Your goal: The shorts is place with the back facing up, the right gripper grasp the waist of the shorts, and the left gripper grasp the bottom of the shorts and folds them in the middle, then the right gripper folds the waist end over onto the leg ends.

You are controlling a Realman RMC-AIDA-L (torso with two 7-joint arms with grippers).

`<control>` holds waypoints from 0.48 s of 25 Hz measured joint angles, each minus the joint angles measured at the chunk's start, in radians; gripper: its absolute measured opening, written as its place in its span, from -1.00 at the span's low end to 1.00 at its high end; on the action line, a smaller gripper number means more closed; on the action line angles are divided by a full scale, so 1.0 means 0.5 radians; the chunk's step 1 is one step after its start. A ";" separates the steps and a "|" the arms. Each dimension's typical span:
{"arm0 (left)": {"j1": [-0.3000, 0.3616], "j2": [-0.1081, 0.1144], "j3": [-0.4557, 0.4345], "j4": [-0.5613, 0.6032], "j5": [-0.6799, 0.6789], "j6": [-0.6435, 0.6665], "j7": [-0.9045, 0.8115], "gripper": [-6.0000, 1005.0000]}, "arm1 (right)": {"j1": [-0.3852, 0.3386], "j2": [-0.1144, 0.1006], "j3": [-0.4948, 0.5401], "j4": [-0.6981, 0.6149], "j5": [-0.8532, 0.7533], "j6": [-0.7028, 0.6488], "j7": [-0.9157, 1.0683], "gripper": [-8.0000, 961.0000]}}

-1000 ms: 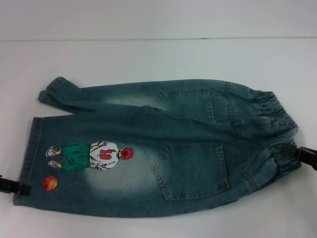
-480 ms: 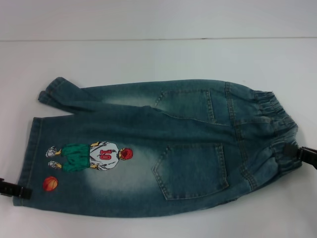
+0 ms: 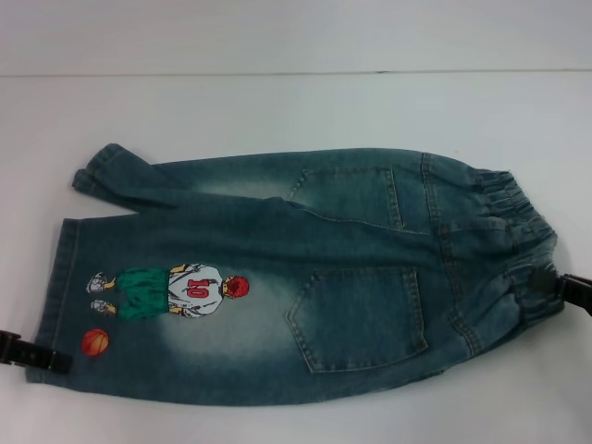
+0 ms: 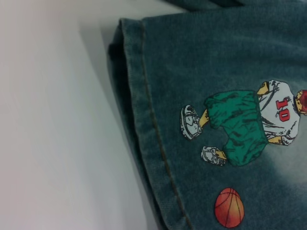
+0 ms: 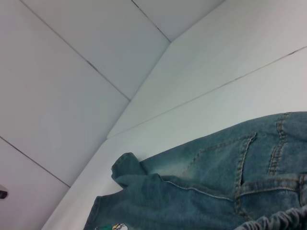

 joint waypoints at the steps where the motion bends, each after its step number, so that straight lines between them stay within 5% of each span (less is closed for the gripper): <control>1: -0.002 -0.001 0.003 -0.002 0.000 0.000 0.001 0.30 | 0.000 0.000 0.000 0.000 0.000 0.000 0.000 -0.88; 12: -0.026 -0.008 0.008 -0.026 -0.007 -0.012 0.010 0.22 | 0.002 0.000 0.000 0.000 0.000 0.000 0.000 -0.88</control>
